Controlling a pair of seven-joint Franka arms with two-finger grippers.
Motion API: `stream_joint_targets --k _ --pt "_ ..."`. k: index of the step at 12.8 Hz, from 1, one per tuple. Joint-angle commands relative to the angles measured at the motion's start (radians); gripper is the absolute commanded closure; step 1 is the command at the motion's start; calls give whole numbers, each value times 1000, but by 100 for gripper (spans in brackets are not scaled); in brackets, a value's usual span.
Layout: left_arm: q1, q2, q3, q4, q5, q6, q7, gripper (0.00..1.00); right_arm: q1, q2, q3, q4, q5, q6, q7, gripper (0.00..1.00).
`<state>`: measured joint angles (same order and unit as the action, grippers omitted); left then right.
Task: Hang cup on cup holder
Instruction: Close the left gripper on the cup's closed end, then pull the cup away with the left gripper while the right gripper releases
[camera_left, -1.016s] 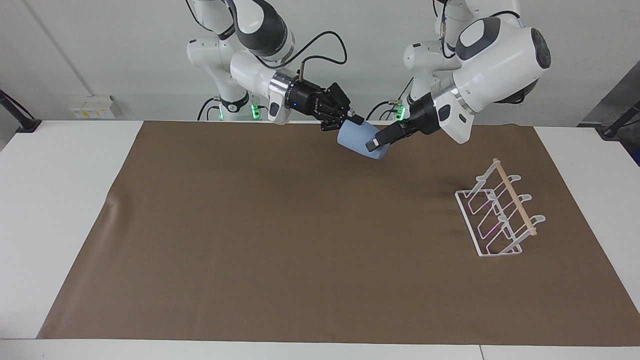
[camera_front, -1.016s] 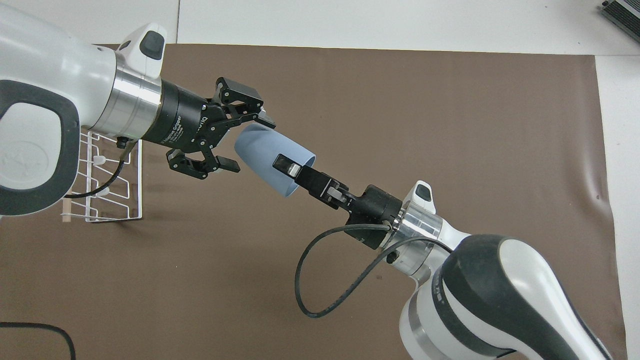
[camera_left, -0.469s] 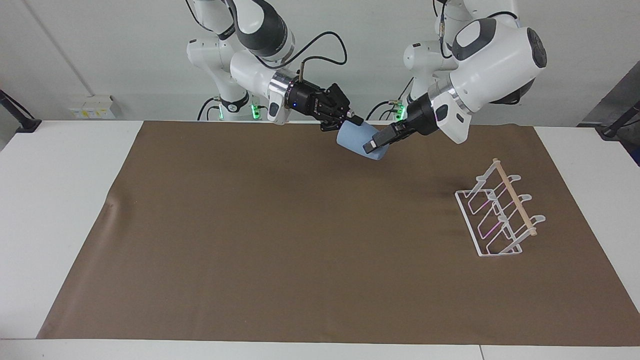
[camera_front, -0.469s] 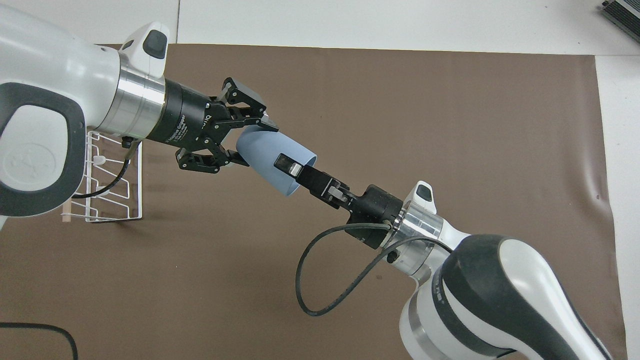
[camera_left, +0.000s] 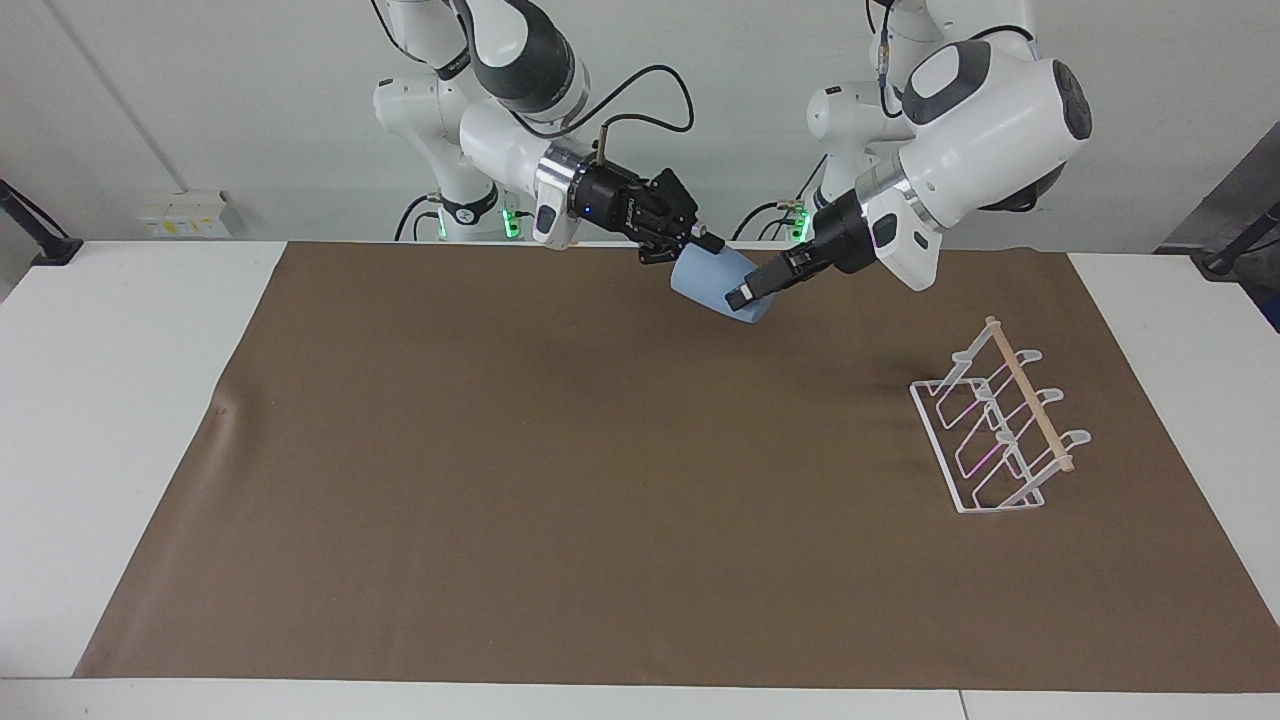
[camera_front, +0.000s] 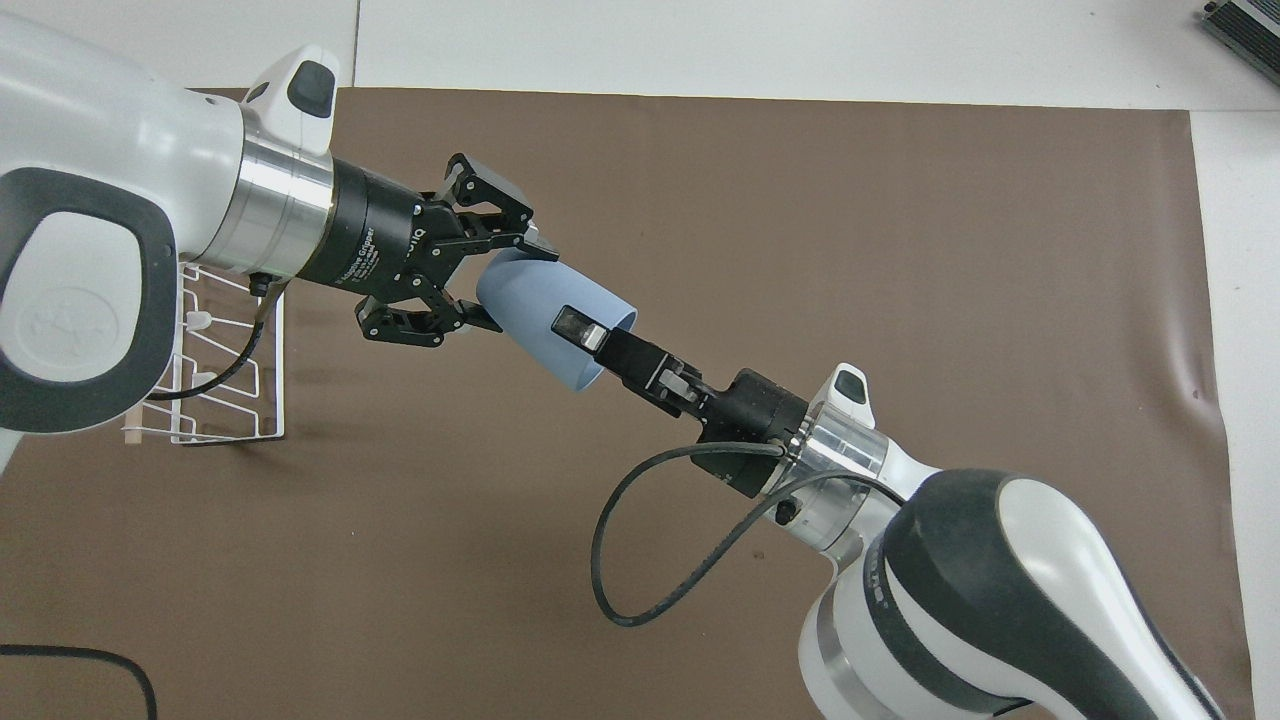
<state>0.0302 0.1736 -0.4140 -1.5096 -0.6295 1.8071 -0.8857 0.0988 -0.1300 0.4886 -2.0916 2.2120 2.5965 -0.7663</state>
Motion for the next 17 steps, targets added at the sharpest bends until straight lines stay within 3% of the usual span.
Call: stream_joint_targets --k 1,2,3,4,8,12,14,17 --pt "-4 -9 6 -11 -18 15 -21 100 -8 -5 27 1 -24 62 58 67" --pt "-1 -11 6 -11 -16 14 -21 100 -8 -2 39 2 -37 83 62 34" --pt "2 -11 6 -11 -15 12 -21 100 -8 1 44 4 -40 103 62 9" --pt "3 -11 8 -11 -13 9 -21 100 -8 3 45 5 -40 114 62 0" --pt "8 -11 14 -14 7 5 -22 100 -8 6 45 13 -41 116 62 0" --pt "11 -37 59 -9 161 -20 -41 100 -8 4 45 21 -51 146 61 0" --pt "10 -43 70 -9 281 -28 -45 100 -8 4 44 25 -176 174 56 0" --pt "11 -42 70 -4 511 -17 -76 100 -8 23 42 25 -524 259 51 0"
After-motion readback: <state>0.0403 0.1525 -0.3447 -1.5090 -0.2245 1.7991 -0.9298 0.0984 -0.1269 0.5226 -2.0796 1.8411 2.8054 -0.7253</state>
